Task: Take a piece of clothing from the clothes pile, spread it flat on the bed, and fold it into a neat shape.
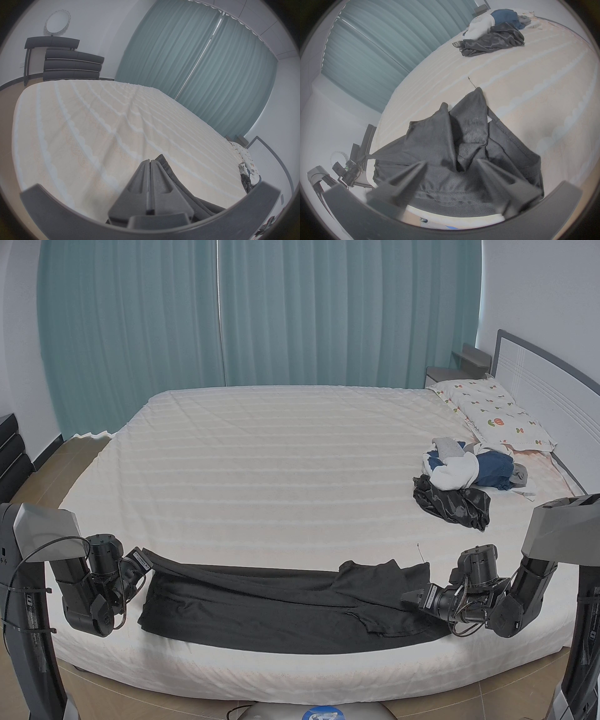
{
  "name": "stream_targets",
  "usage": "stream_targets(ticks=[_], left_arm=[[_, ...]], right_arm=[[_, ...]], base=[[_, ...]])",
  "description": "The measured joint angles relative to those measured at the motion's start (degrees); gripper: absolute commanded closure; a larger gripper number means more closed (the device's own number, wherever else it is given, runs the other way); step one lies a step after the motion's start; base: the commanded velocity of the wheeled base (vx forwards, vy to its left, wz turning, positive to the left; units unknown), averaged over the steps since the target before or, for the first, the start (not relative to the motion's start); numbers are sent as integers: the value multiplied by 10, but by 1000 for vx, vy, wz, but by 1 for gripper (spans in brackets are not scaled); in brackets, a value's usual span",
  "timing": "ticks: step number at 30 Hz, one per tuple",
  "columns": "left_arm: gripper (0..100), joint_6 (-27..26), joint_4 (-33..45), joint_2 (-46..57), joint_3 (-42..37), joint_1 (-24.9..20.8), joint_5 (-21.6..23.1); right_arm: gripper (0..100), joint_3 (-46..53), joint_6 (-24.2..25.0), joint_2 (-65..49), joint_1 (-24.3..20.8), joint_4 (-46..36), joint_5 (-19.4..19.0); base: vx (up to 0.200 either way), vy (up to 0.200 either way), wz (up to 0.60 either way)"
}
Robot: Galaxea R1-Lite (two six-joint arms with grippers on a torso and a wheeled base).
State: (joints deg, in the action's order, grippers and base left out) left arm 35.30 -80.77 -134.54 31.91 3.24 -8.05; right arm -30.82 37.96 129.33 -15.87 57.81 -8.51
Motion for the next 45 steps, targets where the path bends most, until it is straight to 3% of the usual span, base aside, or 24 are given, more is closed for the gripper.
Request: stream_targets(ticks=[4, 10, 19, 27, 39, 45], left_arm=[[100, 0, 0, 0, -1, 0, 0], [100, 0, 0, 0, -1, 0, 0], [100, 0, 0, 3, -5, -2, 0], [100, 0, 0, 4, -5, -2, 0], [100, 0, 0, 5, -4, -2, 0], [100, 0, 0, 5, -4, -2, 0]], right_arm=[[0, 1, 29, -7, 1, 4, 3], [0, -2, 121, -30, -9, -4, 13], [0, -20, 246, -48, -66, -50, 44], [0, -85, 258, -16, -99, -88, 106], [0, -117, 258, 20, -118, -93, 120], [0, -134, 258, 27, -114, -120, 147]], base=[[0, 0, 0], [0, 0, 0], [0, 0, 0], [0, 0, 0], [0, 0, 0], [0, 0, 0]])
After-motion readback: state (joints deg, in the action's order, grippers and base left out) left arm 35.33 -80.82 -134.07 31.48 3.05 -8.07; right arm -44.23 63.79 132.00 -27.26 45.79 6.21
